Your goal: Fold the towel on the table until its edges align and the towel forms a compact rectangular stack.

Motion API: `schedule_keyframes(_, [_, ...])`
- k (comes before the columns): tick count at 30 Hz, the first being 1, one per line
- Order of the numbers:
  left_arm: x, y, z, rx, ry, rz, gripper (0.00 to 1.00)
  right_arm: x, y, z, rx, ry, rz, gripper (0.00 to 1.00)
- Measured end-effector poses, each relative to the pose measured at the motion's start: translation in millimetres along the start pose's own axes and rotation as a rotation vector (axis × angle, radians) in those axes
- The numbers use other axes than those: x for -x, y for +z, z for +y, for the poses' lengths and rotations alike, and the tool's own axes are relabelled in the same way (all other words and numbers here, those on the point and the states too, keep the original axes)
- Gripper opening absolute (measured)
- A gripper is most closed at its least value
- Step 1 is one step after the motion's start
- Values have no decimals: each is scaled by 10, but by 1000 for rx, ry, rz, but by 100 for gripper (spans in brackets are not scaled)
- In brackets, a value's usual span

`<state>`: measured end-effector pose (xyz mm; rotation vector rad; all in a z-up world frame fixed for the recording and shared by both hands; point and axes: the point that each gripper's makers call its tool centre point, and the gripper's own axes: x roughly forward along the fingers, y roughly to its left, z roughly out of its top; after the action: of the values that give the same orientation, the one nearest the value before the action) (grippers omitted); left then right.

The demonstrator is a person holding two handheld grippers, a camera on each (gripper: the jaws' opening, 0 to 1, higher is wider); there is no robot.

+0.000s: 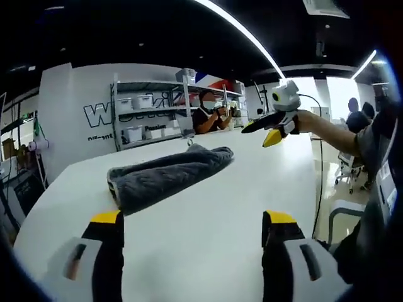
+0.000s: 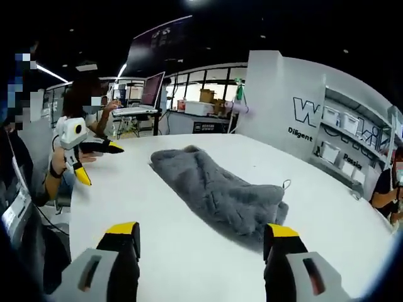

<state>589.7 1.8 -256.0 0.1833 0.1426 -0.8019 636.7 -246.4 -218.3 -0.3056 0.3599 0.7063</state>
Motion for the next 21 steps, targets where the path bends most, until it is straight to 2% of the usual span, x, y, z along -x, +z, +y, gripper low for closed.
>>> schedule_keyframes(6, [44, -29, 21, 11, 26, -8, 99, -249, 116, -231, 14, -14, 32, 84])
schedule_keyframes(11, [83, 3, 64, 13, 49, -28, 99, -414, 126, -336, -1, -4, 61, 83])
schedule_keyframes(15, [98, 61, 100, 16, 63, -57, 99, -568, 108, -524, -13, -26, 79, 77])
schedule_keyframes(18, [112, 89, 112, 27, 63, -73, 99, -697, 137, -669, -51, -35, 41, 75])
schedule_keyframes(21, [123, 101, 105, 30, 63, -82, 99, -813, 90, -821, -67, -47, 50, 66])
